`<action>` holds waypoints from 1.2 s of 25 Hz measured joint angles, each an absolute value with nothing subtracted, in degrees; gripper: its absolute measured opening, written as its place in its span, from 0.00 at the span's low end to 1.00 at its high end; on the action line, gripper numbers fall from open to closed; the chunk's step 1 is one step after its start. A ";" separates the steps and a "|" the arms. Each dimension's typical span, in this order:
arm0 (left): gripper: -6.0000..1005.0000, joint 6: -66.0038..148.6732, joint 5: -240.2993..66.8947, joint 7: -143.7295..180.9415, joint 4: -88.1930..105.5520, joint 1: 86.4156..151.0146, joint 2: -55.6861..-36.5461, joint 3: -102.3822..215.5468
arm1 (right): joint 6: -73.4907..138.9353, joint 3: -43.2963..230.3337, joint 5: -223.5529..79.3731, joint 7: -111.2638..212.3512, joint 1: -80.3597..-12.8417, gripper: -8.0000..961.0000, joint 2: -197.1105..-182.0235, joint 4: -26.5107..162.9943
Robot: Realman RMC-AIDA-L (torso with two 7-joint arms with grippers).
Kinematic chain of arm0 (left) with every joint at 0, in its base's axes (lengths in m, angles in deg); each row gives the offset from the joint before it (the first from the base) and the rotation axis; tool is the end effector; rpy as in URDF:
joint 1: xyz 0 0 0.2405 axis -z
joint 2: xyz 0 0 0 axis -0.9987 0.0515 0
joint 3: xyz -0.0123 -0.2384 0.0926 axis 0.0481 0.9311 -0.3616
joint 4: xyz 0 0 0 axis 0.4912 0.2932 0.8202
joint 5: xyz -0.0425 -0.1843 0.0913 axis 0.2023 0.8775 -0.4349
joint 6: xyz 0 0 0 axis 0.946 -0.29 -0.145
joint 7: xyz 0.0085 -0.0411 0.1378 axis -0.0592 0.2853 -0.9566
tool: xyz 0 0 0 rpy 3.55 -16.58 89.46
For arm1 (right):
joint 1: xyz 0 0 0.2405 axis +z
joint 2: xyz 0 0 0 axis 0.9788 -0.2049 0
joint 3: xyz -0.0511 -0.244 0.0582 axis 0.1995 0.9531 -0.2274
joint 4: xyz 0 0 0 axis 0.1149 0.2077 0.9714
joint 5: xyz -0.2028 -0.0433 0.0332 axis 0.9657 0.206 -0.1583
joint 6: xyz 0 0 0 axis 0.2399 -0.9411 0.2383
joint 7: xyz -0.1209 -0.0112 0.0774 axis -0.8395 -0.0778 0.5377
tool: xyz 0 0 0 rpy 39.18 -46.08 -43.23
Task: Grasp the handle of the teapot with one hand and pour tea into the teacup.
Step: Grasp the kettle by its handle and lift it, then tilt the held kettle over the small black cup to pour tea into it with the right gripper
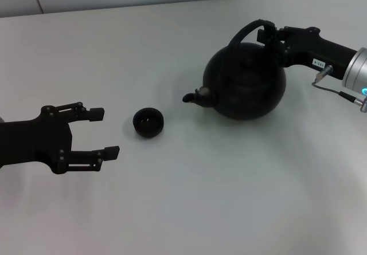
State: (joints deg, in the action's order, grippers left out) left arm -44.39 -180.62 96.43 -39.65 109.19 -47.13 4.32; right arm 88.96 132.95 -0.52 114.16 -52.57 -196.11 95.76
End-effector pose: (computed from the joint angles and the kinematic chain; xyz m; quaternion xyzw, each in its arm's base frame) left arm -0.2580 0.3028 0.0167 -0.9694 -0.1190 -0.1970 0.0854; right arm 0.2984 0.3610 0.0090 -0.8464 0.2652 0.2894 0.3599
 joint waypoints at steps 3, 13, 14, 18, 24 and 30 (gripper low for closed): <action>0.86 -43.91 -180.62 96.42 -39.65 109.14 -47.19 4.31 | 88.99 132.94 -0.55 114.17 -52.46 0.15 -196.12 96.40; 0.86 -43.68 -180.62 96.68 -39.66 109.10 -47.30 4.31 | 89.04 132.93 -0.04 114.19 -50.68 0.15 -196.01 97.65; 0.86 -43.69 -180.62 96.70 -39.69 109.10 -47.30 4.31 | 89.04 132.95 0.18 114.20 -50.45 0.15 -195.99 97.82; 0.86 -43.76 -180.62 96.90 -40.42 108.96 -47.38 4.31 | 88.85 133.00 1.76 114.21 -49.20 0.15 -195.89 98.36; 0.86 -43.84 -180.62 96.93 -40.96 108.61 -47.54 4.31 | 88.52 133.04 3.93 114.25 -47.33 0.15 -195.86 99.20; 0.86 -43.75 -180.62 96.95 -40.97 108.58 -47.56 4.31 | 88.16 134.92 4.04 114.27 -46.73 0.15 -195.85 101.58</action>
State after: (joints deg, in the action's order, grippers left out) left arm -43.75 -180.62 96.95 -40.97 108.58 -47.56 4.31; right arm 88.16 134.92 4.04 114.27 -46.73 -195.85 101.58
